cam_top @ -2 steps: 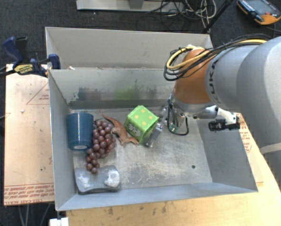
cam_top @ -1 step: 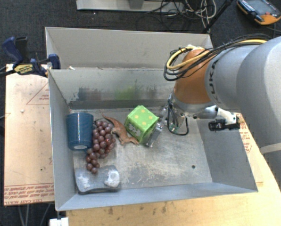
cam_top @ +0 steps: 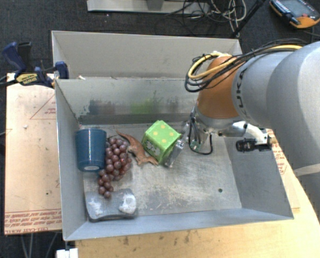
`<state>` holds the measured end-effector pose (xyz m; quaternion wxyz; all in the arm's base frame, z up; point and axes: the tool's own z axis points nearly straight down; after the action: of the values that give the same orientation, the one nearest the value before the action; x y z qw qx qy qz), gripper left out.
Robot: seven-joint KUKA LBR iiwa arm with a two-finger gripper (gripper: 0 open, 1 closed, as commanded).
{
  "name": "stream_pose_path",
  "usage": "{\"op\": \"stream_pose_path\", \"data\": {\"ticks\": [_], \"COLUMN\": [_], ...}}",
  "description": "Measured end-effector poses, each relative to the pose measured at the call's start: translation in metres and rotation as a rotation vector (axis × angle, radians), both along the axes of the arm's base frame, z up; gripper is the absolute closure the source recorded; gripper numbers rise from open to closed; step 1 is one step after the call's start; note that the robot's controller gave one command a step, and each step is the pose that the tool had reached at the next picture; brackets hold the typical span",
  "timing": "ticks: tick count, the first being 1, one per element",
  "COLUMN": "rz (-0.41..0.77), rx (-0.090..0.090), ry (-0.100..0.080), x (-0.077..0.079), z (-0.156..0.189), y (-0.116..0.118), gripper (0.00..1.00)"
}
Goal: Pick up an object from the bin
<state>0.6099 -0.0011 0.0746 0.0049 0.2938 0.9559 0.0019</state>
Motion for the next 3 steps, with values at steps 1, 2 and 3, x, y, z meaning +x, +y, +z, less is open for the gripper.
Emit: {"op": "stream_pose_path", "data": {"ticks": [1,2,3], "rz": [-0.133,-0.211,-0.266], "rx": [0.000,-0.001,-0.004], "ry": [0.001,0.009,0.006], "x": [-0.011,-0.006,-0.003], "z": [0.005,0.003,0.004], "y": [0.014,0.025,0.042], "gripper": [0.00,0.00,0.00]}}
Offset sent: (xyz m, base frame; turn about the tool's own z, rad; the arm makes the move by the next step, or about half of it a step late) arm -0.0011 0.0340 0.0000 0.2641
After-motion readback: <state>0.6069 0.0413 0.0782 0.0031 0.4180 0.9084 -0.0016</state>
